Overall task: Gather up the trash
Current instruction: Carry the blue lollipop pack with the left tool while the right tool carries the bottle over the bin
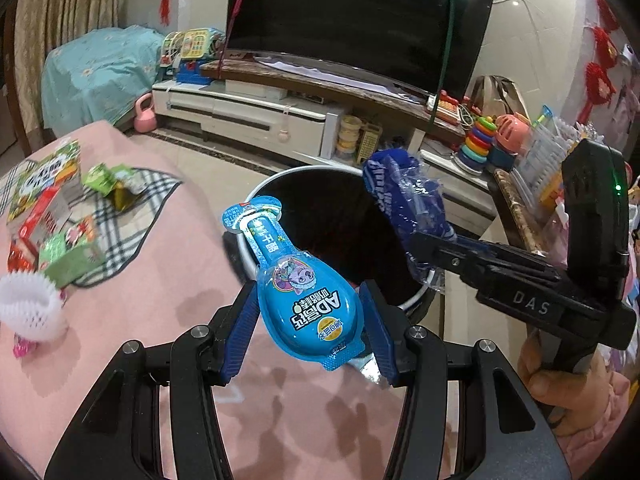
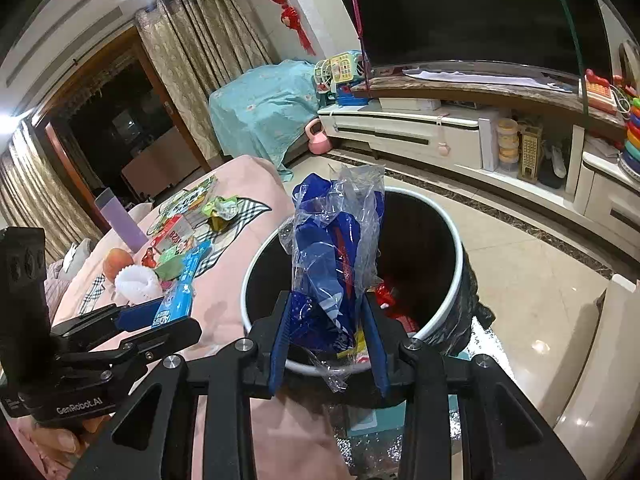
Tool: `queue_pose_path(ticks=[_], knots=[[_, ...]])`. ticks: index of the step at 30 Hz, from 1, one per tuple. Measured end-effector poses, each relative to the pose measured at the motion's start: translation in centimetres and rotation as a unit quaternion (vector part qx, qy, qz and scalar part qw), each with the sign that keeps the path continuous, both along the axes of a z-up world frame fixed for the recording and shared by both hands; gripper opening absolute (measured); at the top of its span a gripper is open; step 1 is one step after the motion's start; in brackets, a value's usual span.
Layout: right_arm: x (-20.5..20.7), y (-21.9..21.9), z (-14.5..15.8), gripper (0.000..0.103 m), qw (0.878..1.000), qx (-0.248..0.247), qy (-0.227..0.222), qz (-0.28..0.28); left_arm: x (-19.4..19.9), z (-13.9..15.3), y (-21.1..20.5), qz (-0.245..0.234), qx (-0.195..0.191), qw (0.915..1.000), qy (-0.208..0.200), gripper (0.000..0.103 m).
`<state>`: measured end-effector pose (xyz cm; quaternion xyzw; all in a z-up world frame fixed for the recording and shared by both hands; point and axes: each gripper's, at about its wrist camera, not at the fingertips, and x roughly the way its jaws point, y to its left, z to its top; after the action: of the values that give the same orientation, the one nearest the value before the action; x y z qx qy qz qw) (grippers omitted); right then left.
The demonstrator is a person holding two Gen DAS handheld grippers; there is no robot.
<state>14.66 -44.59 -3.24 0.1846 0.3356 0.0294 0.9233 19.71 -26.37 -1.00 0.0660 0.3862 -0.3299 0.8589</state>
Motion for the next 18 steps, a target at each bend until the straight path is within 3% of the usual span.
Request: queue_pose_path(ticks=[18], knots=[[2.3, -1.9, -0.5, 0.035, 1.0, -0.001, 0.028, 0.004, 2.7, -1.3, -4.0, -0.019, 0.029, 0.9992, 0.018, 0.051]])
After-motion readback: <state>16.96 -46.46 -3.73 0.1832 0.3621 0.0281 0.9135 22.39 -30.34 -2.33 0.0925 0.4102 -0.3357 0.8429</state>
